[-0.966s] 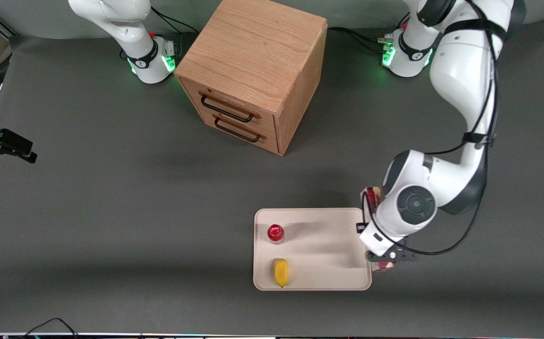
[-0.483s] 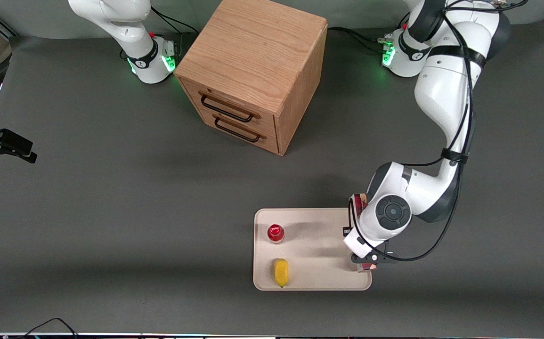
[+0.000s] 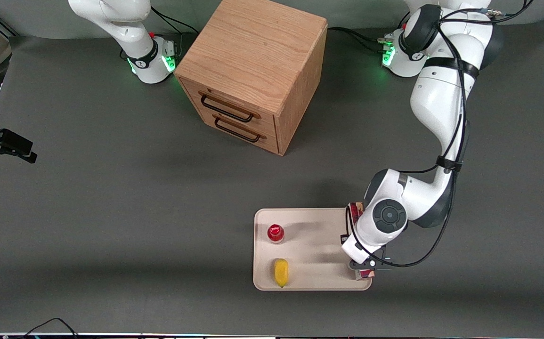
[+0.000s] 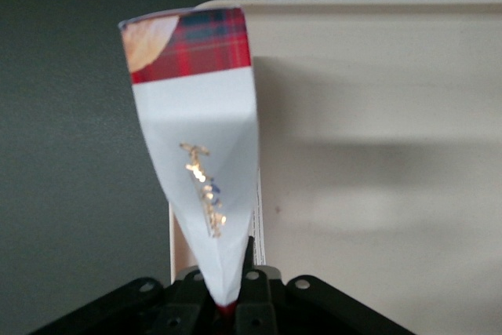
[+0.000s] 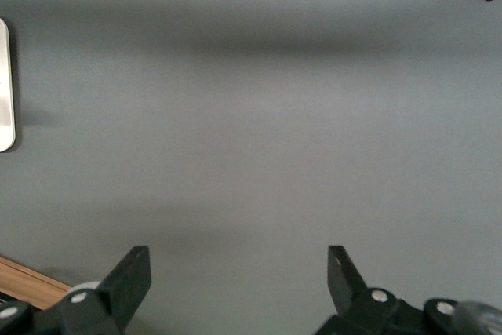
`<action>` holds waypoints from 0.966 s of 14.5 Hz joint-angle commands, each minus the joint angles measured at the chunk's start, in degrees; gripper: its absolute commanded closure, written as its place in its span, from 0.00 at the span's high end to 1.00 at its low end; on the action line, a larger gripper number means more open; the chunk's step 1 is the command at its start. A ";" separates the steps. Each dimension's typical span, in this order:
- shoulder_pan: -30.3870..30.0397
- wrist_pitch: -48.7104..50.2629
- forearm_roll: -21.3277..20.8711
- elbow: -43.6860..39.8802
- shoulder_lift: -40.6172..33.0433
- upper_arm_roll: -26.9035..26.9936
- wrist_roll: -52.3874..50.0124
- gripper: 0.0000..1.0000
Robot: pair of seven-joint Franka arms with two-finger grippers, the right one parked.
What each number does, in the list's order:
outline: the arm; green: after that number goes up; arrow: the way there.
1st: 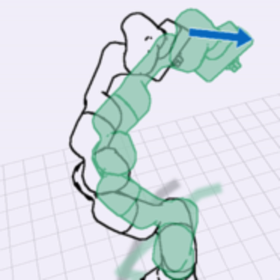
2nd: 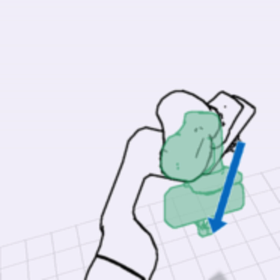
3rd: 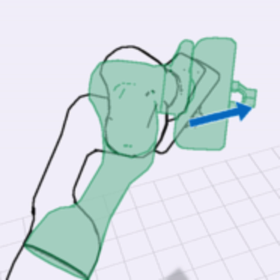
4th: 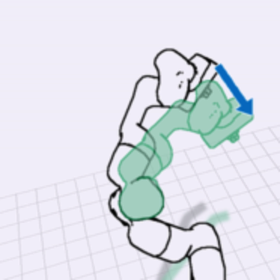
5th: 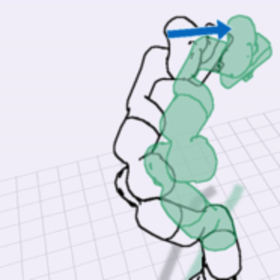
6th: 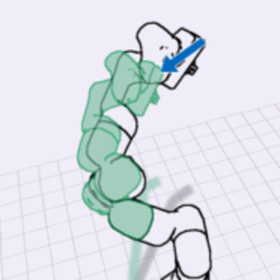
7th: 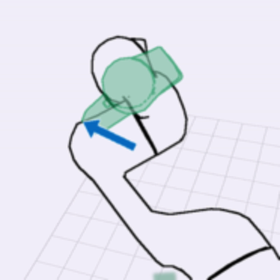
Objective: Place red cookie box on tray
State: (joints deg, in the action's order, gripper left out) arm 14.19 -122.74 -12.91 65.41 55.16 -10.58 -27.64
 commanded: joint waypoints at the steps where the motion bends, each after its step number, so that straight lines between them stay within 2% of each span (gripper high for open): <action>1: 0.58 0.40 -2.46 -2.39 1.01 0.20 -1.63 1.00; 3: -0.04 3.46 -2.29 -2.30 -1.44 0.20 -1.45 1.00; 5: -1.09 11.35 -2.03 -2.04 -5.65 -0.06 0.03 1.00; 7: -3.20 17.16 2.95 -1.60 -11.71 -0.06 6.94 1.00; 9: -4.52 21.74 6.14 1.72 -18.73 3.17 11.89 1.00; 11: -4.61 21.93 6.76 9.00 -26.56 6.87 14.19 1.00; 14: -5.05 24.56 7.37 15.69 -36.40 11.00 18.66 1.00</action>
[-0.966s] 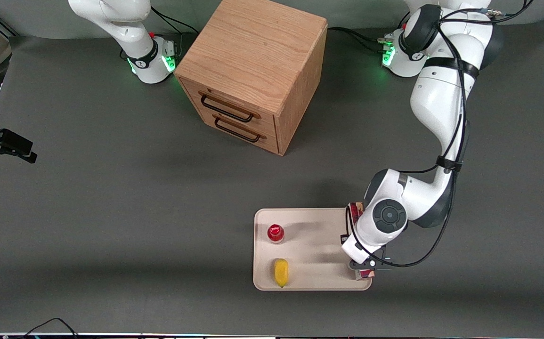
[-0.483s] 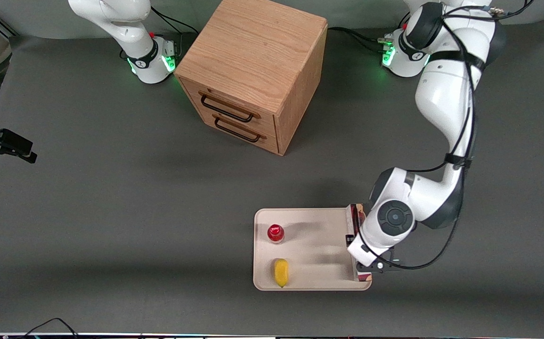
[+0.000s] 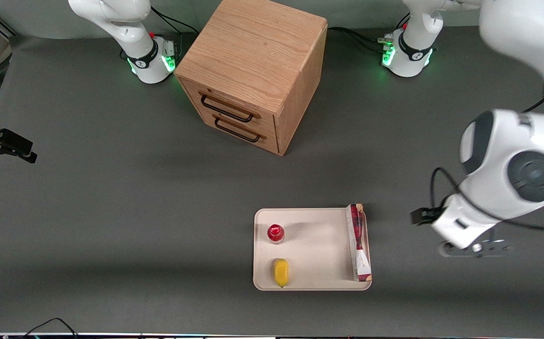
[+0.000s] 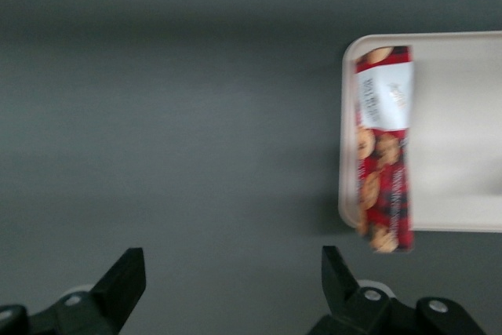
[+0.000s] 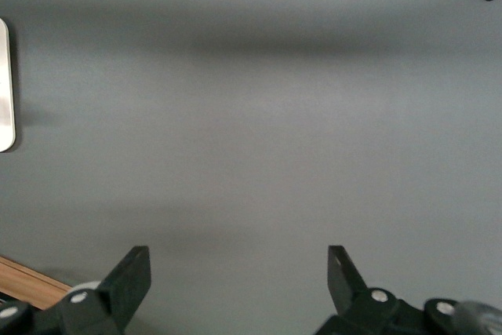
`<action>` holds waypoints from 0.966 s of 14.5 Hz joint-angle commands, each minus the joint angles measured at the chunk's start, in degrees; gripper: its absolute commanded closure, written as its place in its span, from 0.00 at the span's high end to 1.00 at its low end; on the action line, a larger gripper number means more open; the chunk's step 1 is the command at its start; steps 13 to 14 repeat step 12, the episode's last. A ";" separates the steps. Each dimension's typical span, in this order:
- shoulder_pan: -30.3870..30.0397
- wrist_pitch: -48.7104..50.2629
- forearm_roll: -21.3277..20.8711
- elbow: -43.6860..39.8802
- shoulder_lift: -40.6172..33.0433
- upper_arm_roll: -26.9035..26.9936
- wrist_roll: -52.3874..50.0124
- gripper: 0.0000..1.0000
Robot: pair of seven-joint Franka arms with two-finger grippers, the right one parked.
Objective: Place red cookie box on tray
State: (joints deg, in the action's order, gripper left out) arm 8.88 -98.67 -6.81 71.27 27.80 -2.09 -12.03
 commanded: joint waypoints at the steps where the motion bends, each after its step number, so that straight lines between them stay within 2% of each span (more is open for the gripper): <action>1: 0.35 1.28 1.45 12.03 -12.21 4.10 4.10 1.00; 6: 0.09 3.57 1.63 20.04 -24.09 7.36 4.55 1.00; 11: 0.18 7.52 6.54 19.88 -26.13 11.14 10.18 1.00; 14: 0.18 7.61 7.07 19.79 -26.13 11.15 10.18 1.00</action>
